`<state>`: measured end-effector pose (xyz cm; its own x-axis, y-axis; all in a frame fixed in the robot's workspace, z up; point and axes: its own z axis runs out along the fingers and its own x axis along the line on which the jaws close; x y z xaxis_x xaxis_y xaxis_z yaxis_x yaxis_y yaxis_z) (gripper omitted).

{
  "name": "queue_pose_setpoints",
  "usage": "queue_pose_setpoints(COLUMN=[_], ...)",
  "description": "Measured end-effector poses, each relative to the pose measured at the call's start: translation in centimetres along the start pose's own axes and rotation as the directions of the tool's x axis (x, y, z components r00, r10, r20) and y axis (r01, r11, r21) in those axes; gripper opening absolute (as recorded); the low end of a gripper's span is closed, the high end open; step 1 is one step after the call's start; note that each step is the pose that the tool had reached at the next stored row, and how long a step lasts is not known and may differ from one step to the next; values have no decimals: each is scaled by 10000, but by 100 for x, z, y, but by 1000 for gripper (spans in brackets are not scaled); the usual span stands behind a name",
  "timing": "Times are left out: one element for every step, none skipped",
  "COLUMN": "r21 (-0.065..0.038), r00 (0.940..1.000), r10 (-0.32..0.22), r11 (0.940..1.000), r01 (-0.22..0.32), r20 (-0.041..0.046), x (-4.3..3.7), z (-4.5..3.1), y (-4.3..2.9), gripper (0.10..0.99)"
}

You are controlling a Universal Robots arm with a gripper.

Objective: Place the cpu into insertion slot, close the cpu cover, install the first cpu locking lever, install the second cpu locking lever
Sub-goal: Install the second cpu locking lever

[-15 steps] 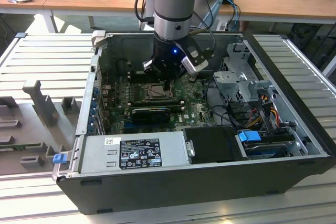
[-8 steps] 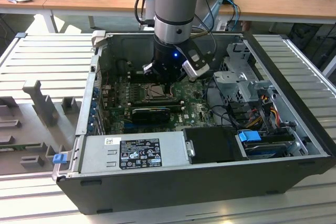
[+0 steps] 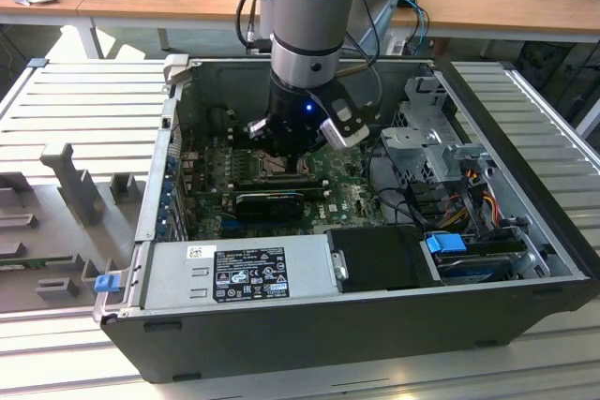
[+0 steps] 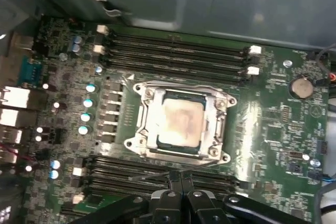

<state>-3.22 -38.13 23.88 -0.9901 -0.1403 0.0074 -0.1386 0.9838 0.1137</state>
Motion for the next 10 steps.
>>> queue_pose_setpoints(r21=[-38, -69, -91, -100, -99, -100, -99, -98, -485, -882], r00=[10000, 10000, 10000, 10000, 10000, 10000, 10000, 10000, 10000, 9999], r10=[-3, -4, -2, -4, -2, -3, -5, -5, -10, -16], r11=[10000, 10000, 10000, 10000, 10000, 9999, 10000, 10000, 9988, 9961], r01=[3, 4, 2, 4, 2, 4, 5, 5, 13, 27], r20=[6, 9, 14, 16, 14, 14, 13, 13, 67, 124], x=[40, 85, 135, 172, 206, 209, 208, 208, 219, 249], z=[2, 6, 19, 33, 63, 95, 121, 138, 175, 178], y=[3, 8, 15, 19, 20, 17, 15, 14, 2, -58], gripper=[106, 106, 106, 106, 106, 106, 106, 106, 106, 106])
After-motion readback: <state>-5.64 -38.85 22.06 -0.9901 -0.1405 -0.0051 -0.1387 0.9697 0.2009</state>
